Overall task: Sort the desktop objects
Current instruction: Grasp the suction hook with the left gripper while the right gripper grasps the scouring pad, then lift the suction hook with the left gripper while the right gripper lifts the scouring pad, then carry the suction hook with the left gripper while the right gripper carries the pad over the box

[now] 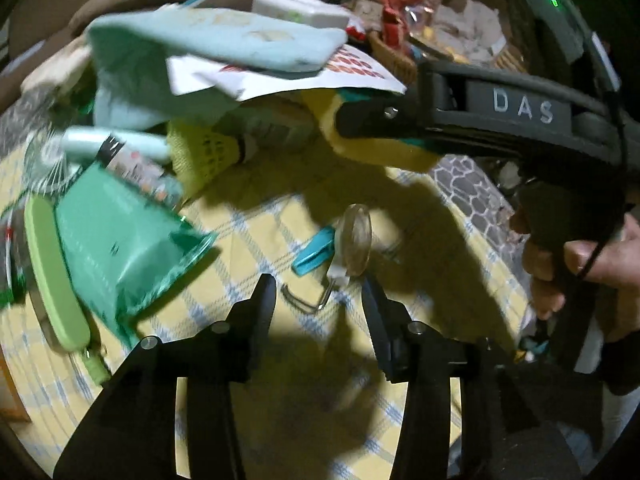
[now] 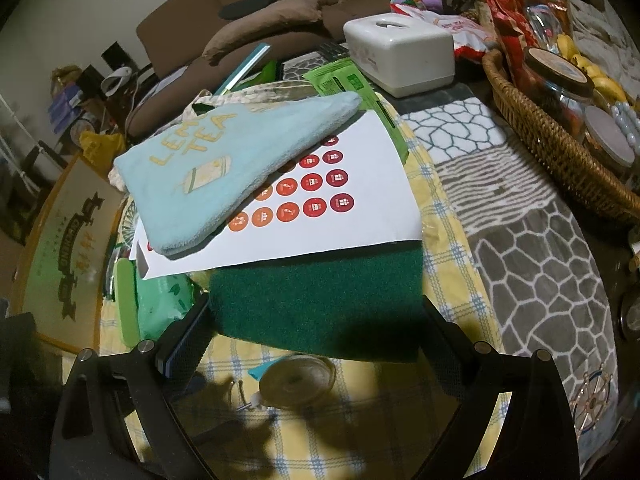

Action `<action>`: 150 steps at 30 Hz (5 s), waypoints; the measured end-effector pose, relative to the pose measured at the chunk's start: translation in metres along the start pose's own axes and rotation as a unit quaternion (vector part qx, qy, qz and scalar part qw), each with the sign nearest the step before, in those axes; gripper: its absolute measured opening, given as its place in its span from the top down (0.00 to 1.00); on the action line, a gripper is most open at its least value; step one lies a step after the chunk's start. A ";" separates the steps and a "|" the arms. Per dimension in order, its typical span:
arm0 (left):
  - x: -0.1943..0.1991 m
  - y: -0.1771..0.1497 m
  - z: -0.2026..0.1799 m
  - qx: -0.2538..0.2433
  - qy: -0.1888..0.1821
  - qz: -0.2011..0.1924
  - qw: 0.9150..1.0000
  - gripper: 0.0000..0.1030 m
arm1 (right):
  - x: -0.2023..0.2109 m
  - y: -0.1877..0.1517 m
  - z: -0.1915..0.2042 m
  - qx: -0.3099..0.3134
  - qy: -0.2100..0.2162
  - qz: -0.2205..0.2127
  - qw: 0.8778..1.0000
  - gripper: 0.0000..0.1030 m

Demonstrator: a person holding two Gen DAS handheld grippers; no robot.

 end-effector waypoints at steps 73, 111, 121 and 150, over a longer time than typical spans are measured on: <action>0.007 -0.067 0.010 -0.033 0.075 0.024 0.996 0.50 | 0.019 -0.049 0.125 0.105 0.200 0.066 0.972 0.08; 0.272 -0.093 0.180 0.156 0.136 -0.174 0.963 0.61 | 0.050 -0.079 0.267 0.192 0.241 0.028 0.951 0.08; 0.308 -0.150 0.258 0.228 0.170 -0.181 0.941 0.61 | 0.028 -0.122 0.358 0.269 0.235 0.046 0.933 0.08; 0.292 -0.189 0.315 0.302 0.156 -0.163 0.926 0.61 | -0.030 -0.182 0.407 0.361 0.148 0.063 0.919 0.00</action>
Point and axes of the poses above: each gripper's, at about its wrist camera, not at the fingertips, and x roughly against the way its jaws point, z to its left, y to its top, the point moved 5 cm from there along -x, roughly the way its jaws point, and after that the axes turned 15 degrees about -x, right-handed, at the moved point
